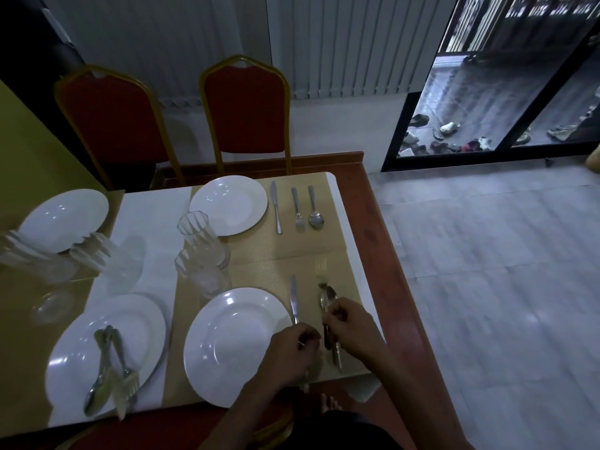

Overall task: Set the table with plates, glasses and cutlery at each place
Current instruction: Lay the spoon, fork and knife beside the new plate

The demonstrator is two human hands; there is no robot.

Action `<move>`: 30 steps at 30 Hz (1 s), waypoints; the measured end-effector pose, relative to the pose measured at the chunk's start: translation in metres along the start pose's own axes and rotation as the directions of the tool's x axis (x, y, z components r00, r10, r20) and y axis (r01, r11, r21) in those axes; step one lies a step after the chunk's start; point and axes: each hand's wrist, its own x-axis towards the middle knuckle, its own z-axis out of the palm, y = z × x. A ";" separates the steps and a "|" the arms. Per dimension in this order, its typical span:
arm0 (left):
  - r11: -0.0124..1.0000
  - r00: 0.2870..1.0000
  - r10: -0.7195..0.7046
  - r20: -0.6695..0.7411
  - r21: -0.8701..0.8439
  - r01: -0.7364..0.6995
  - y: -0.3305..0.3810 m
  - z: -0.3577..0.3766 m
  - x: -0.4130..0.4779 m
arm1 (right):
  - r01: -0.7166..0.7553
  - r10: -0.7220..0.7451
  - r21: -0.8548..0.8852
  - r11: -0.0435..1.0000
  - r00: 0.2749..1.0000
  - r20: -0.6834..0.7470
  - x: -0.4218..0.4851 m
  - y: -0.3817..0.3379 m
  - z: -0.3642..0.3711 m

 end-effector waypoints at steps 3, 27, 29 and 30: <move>1.000 1.000 -0.016 -0.003 0.022 0.016 0.006 0.015 0.008 | -0.034 0.034 -0.017 0.999 0.999 0.007 0.007 0.020 -0.013; 0.969 0.992 -0.119 -0.048 0.214 0.126 0.019 0.067 0.046 | -0.017 0.093 -0.494 0.869 0.987 0.129 0.057 0.069 -0.021; 0.970 0.990 -0.121 -0.066 0.202 0.132 0.018 0.068 0.047 | -0.013 0.079 -0.497 0.867 0.990 0.113 0.058 0.069 -0.021; 0.971 0.990 -0.119 -0.074 0.199 0.132 0.017 0.069 0.048 | -0.014 0.076 -0.500 0.866 0.992 0.104 0.058 0.070 -0.020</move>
